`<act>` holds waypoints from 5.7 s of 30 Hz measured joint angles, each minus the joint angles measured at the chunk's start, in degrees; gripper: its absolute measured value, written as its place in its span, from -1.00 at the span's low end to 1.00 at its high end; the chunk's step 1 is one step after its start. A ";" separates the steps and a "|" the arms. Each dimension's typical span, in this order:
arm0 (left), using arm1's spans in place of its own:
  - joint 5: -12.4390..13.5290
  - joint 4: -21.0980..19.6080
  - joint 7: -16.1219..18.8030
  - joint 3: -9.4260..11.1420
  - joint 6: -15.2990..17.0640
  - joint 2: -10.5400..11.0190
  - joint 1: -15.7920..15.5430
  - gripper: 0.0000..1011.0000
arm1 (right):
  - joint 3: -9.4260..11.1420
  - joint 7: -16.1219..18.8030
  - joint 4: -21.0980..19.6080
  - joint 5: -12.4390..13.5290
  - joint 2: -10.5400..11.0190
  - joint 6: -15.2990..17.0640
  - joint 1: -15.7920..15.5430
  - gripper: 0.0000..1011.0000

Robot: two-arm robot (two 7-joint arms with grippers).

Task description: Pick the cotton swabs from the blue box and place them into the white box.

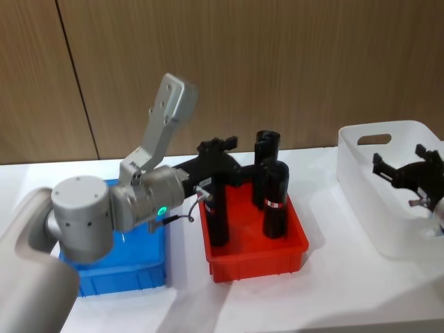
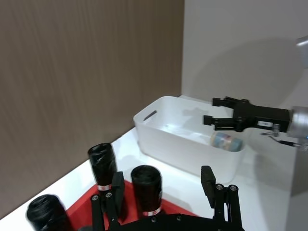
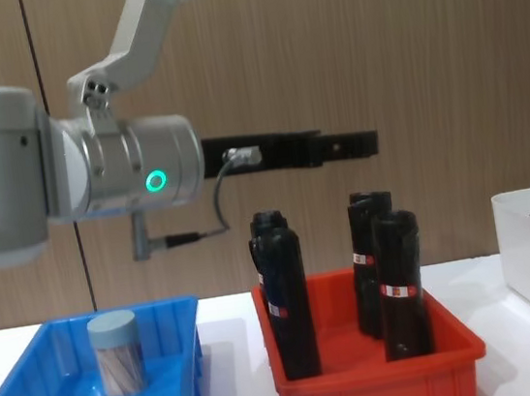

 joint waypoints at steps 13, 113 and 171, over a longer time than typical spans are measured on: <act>2.44 -6.33 9.76 0.93 -4.65 3.07 6.85 0.98 | -1.80 -1.77 -9.72 0.18 0.36 -0.02 -7.27 0.98; 7.95 -20.77 32.00 3.00 -15.28 10.10 22.44 0.98 | -5.18 20.33 6.36 -2.05 -5.44 -6.48 3.57 0.98; 7.95 -20.78 32.01 3.01 -15.28 10.10 22.43 0.98 | -8.08 32.81 47.95 -1.88 -12.72 -19.42 27.17 0.62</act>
